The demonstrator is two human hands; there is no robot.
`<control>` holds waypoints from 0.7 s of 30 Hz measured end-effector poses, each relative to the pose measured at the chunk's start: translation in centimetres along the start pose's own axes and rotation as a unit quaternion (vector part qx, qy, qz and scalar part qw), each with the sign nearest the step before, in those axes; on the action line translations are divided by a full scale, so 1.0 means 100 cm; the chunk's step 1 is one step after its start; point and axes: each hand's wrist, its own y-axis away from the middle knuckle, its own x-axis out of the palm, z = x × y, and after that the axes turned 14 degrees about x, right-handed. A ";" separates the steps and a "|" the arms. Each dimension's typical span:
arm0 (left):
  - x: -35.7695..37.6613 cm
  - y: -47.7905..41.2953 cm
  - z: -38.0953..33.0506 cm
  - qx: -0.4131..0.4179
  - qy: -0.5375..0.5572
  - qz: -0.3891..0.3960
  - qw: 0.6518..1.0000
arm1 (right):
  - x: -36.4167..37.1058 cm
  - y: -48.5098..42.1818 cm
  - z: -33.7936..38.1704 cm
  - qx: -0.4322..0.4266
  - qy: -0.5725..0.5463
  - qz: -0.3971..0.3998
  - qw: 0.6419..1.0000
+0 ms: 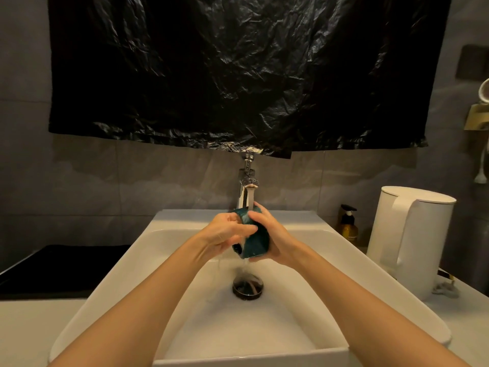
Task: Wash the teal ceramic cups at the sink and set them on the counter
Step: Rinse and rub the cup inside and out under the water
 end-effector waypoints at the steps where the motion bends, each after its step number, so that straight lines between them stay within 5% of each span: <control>1: 0.001 0.000 0.001 0.003 -0.018 0.003 1.000 | 0.002 0.000 0.001 -0.002 0.001 -0.017 1.000; 6: -0.001 0.000 0.005 0.002 -0.032 0.005 0.999 | 0.007 0.001 0.000 0.022 -0.073 -0.029 0.997; 13: -0.009 -0.005 0.007 0.016 -0.042 0.023 0.999 | 0.008 0.001 -0.001 -0.047 -0.010 -0.007 0.999; 18: -0.011 -0.003 0.008 0.017 -0.041 0.032 0.998 | 0.011 -0.001 0.000 -0.004 -0.075 -0.020 0.997; 21: -0.012 -0.001 0.007 0.025 -0.070 0.064 0.995 | 0.010 0.005 0.004 0.095 -0.125 0.003 0.988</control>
